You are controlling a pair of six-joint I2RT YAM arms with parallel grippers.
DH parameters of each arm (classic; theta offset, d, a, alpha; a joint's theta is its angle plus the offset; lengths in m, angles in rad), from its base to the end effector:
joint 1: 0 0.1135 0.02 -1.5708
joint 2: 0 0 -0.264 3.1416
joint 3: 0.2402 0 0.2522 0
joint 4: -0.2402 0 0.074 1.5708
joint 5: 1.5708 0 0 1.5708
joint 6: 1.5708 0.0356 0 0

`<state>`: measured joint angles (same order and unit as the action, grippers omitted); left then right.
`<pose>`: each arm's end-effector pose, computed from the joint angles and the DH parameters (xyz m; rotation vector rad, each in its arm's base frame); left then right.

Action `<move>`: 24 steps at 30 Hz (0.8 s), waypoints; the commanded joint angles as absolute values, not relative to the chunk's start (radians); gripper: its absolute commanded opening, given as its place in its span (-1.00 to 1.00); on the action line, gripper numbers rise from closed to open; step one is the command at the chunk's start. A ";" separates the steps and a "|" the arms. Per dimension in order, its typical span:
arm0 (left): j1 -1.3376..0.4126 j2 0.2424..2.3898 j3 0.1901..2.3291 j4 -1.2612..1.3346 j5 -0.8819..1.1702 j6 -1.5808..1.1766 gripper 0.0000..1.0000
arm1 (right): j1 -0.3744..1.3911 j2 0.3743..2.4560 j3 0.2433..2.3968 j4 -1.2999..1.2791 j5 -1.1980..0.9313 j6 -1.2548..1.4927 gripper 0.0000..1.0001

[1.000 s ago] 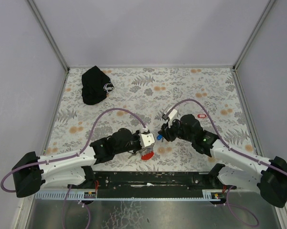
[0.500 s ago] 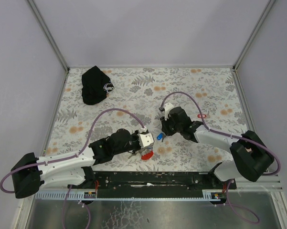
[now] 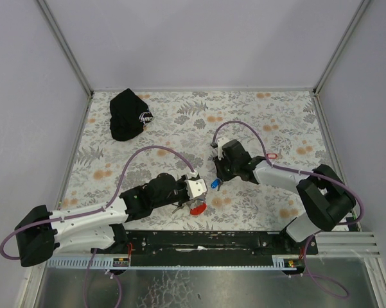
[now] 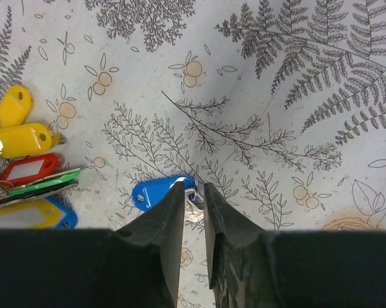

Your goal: Put the keys on the keyring

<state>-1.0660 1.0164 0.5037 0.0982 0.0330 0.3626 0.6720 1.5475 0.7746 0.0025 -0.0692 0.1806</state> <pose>0.1074 -0.1968 0.2259 1.3383 1.5104 -0.4849 0.2408 0.1947 0.1731 -0.6163 2.3137 0.4942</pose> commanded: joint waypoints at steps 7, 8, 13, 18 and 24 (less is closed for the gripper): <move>-1.071 1.028 0.506 0.164 0.017 0.353 -1.00 | 0.664 1.578 0.840 -0.071 -0.090 0.195 -0.51; -1.071 1.026 0.505 0.163 0.018 0.353 -1.00 | 0.664 1.582 0.841 -0.071 -0.093 0.195 -0.51; -1.070 1.024 0.504 0.164 0.020 0.353 -1.00 | 0.664 1.600 0.853 -0.073 -0.109 0.193 -0.56; -1.071 1.026 0.504 0.166 0.019 0.353 -1.00 | 0.663 1.608 0.854 -0.070 -0.110 0.192 -0.61; -1.070 1.022 0.501 0.170 0.021 0.353 -1.00 | 0.664 1.611 0.855 -0.076 -0.113 0.186 -0.81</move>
